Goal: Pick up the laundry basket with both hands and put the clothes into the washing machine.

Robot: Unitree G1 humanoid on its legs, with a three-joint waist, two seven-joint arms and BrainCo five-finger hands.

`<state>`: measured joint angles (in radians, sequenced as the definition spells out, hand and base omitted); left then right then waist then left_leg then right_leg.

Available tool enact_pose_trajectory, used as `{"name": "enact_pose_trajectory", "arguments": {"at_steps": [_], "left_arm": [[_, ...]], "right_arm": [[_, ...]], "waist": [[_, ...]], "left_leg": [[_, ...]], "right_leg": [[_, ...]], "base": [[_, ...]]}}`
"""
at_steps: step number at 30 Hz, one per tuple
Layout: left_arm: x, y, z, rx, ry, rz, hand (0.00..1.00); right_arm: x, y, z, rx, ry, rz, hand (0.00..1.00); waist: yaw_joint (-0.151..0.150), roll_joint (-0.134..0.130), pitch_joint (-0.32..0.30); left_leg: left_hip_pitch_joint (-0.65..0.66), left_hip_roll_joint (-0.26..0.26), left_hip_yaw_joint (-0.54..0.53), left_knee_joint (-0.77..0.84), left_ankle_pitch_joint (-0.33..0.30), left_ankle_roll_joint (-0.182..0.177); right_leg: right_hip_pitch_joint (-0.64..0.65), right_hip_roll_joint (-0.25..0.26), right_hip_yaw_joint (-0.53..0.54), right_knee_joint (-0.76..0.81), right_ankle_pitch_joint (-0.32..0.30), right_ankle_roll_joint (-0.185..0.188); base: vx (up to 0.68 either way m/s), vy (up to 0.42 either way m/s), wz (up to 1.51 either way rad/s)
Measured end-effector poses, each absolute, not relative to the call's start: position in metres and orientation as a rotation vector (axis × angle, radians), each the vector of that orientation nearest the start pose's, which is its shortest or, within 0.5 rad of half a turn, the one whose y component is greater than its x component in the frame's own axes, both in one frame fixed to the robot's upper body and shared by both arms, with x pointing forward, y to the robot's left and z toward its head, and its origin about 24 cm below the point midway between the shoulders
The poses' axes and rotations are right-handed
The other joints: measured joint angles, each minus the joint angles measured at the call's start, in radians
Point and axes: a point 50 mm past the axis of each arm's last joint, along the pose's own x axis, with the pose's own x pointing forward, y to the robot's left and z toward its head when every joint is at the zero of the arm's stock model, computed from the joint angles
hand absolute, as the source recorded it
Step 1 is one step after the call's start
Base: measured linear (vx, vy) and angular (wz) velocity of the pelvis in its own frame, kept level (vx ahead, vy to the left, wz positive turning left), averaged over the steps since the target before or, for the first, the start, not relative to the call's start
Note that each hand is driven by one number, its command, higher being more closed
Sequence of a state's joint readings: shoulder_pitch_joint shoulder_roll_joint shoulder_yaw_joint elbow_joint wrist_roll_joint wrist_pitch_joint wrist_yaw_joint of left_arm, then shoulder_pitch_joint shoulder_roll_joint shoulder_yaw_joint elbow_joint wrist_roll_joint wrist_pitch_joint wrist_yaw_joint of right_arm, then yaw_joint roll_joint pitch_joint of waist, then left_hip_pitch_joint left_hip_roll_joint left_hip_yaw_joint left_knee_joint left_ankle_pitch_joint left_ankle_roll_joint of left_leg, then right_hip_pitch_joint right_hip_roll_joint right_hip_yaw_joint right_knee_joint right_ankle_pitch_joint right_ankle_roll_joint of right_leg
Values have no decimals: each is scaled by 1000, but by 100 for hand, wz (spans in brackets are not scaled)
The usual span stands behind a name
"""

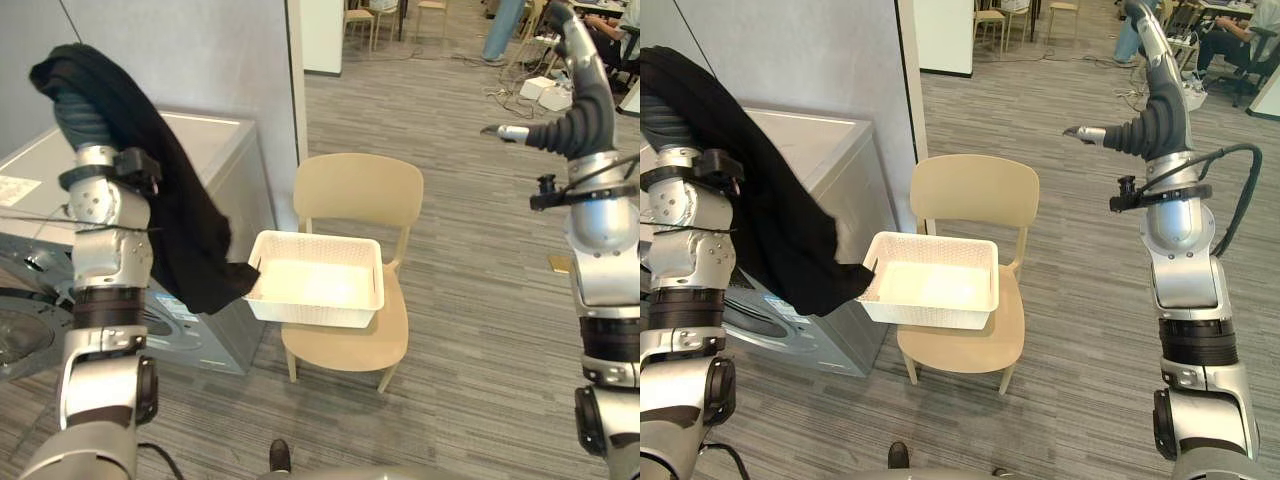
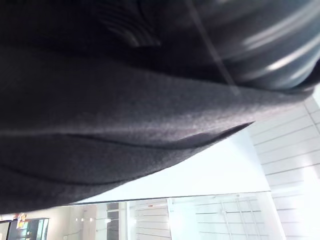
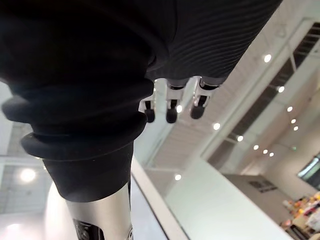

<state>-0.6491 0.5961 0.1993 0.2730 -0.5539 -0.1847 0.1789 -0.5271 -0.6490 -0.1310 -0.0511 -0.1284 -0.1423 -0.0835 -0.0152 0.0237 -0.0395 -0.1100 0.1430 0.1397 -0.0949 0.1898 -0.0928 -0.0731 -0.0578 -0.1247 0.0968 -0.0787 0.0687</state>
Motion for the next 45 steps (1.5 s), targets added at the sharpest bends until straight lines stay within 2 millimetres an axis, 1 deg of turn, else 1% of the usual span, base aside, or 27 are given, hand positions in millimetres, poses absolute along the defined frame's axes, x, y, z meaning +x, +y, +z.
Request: {"name": "enact_pose_trajectory", "arguments": {"at_steps": [4, 5, 6, 7, 11, 12, 14, 17, 20, 21, 23, 27, 30, 31, 32, 33, 35, 36, 37, 38, 39, 40, 41, 42, 43, 44, 45], "left_arm": [[317, 296, 242, -110, -663, 343, 100], [314, 298, 245, -114, -680, 351, 100], [313, 298, 247, -113, -689, 351, 100], [311, 298, 252, -101, -705, 348, 100], [301, 297, 270, -60, -784, 324, 100], [300, 295, 272, -60, -797, 318, 100], [296, 290, 279, -56, -833, 297, 100], [293, 286, 285, -56, -866, 287, 100], [289, 282, 290, -50, -901, 275, 100], [288, 281, 291, -51, -907, 274, 100], [284, 277, 296, -48, -938, 256, 100], [278, 271, 303, -44, -982, 233, 100], [276, 271, 303, -45, -990, 250, 100], [275, 271, 303, -44, -994, 246, 100], [273, 269, 302, -44, -999, 243, 100], [272, 266, 299, -57, -1000, 243, 100], [270, 263, 292, -74, -995, 248, 100], [267, 264, 287, -71, -988, 252, 100], [259, 270, 280, -52, -983, 277, 100], [259, 270, 278, -48, -978, 276, 100], [261, 266, 276, -41, -967, 260, 100], [262, 265, 275, -36, -959, 249, 100], [263, 263, 274, -33, -956, 240, 100], [264, 261, 274, -25, -950, 219, 100], [266, 258, 271, -7, -935, 197, 100], [268, 257, 268, -2, -913, 188, 100], [270, 256, 266, 3, -895, 184, 100]], "right_arm": [[293, -243, 244, -674, -708, -213, 0], [294, -241, 230, -618, -664, -179, 0], [294, -240, 224, -592, -645, -163, 0], [294, -237, 211, -537, -607, -130, 0], [293, -211, 167, -414, -484, 11, 0], [292, -206, 162, -393, -469, 32, 0], [291, -183, 145, -316, -430, 117, 0], [289, -162, 134, -242, -407, 190, 0], [286, -147, 125, -176, -385, 240, 0], [286, -144, 125, -165, -382, 251, 0], [286, -132, 119, -137, -363, 300, 0], [284, -112, 109, -86, -327, 367, 0], [282, -100, 102, -66, -300, 406, 0], [283, -100, 99, -66, -286, 407, 0], [285, -104, 94, -72, -265, 397, 0], [284, -117, 89, -82, -243, 351, 0], [276, -139, 84, -100, -218, 264, 0], [269, -155, 82, -135, -211, 216, 0], [256, -178, 81, -199, -196, 150, 0], [249, -189, 81, -225, -191, 112, 0], [234, -207, 78, -258, -169, 55, 0], [221, -220, 70, -273, -127, 18, 0], [214, -224, 65, -286, -95, 12, 0], [204, -231, 56, -316, -43, 5, 0], [190, -232, 35, -319, 61, 6, 0], [178, -229, 13, -290, 158, 5, 0], [162, -221, -18, -325, 310, 40, 0]], "waist": [[4, 13, -9], [4, 13, -9], [4, 13, -9], [6, 13, -9], [6, 14, -10], [7, 15, -10], [7, 16, -11], [20, 16, -12], [37, 17, -12], [36, 17, -12], [38, 17, -13], [55, 16, -13], [73, 8, -11], [83, 2, -6], [82, -3, 0], [82, -10, 11], [79, -32, 35], [81, -48, 49], [83, -59, 58], [81, -63, 63], [68, -70, 77], [44, -61, 85], [25, -54, 88], [9, -44, 95], [2, -58, 109], [0, -66, 110], [-3, -76, 111]], "left_leg": [[0, -5, 0, 0, 0, 0], [0, -5, 0, 0, -4, -3], [0, -5, 0, 0, -6, -3], [0, -7, -1, 0, -10, -3], [-1, -15, -5, 0, -14, -3], [-1, -17, -7, 0, -14, -3], [-4, -23, -26, 0, -14, -3], [-14, -25, -54, 0, -14, -3], [-24, -29, -81, 0, -13, -3], [-27, -31, -89, 0, -13, -3], [-29, -43, -113, 0, -12, -2], [-40, -60, -156, 1, -9, 1], [-87, -77, -225, 48, -6, 5], [-112, -82, -251, 74, -6, 5], [-150, -89, -278, 109, -6, 4], [-172, -80, -257, 122, -32, 32], [-206, -35, -85, 200, -107, 132], [-230, 2, 1, 275, -139, 160], [-271, 55, 61, 447, -170, 177], [-281, 70, 65, 521, -196, 177], [-275, 100, 90, 613, -256, 172], [-256, 140, 125, 664, -310, 127], [-242, 153, 136, 670, -338, 80], [-236, 146, 135, 662, -398, 36], [-246, 104, 125, 693, -435, 63], [-252, 68, 123, 700, -459, 79], [-248, 33, 116, 706, -472, 102]], "right_leg": [[4, -4, 11, -22, 16, 5], [6, -4, 13, -31, 19, 7], [6, -4, 13, -31, 19, 7], [6, -6, 13, -31, 19, 8], [6, -14, 13, -31, 23, 10], [7, -16, 12, -31, 23, 10], [12, -17, -4, -31, 22, 12], [16, -21, -28, -30, 20, 13], [20, -22, -55, -26, 18, 13], [20, -23, -63, -24, 15, 13], [19, -32, -83, 6, -5, 18], [14, -47, -118, 63, -39, 20], [-10, -63, -168, 152, -97, 12], [-24, -67, -187, 187, -116, 8], [-29, -74, -240, 222, -140, -2], [-26, -87, -298, 262, -165, -16], [9, -100, -367, 266, -165, -18], [23, -116, -400, 271, -169, -23], [31, -133, -433, 287, -176, -34], [39, -142, -452, 296, -179, -33], [59, -166, -485, 320, -182, -28], [79, -182, -519, 341, -182, -27], [85, -191, -533, 359, -184, -25], [83, -212, -536, 398, -191, -12], [70, -269, -526, 470, -195, -6], [41, -316, -502, 539, -185, -21], [-9, -365, -463, 649, -133, -104]], "base": [[-5, 21, -8], [-16, 17, -4], [-19, 25, -3], [0, 0, 0], [1, 21, 1], [8, 22, 9], [8, 15, 18], [-1, 16, 24], [-1, 7, 26], [10, 6, 33], [15, 9, 36], [29, 2, 34], [-1, -26, 63], [-62, -85, 107], [-95, -79, 131], [-106, -77, 146], [-71, -42, 124], [-39, 15, 103], [-11, 61, 82], [15, 124, 75], [19, 172, 89], [12, 153, 95], [8, 206, 87], [26, 338, 68], [40, 407, 63], [103, 413, 68], [147, 325, 60]]}}
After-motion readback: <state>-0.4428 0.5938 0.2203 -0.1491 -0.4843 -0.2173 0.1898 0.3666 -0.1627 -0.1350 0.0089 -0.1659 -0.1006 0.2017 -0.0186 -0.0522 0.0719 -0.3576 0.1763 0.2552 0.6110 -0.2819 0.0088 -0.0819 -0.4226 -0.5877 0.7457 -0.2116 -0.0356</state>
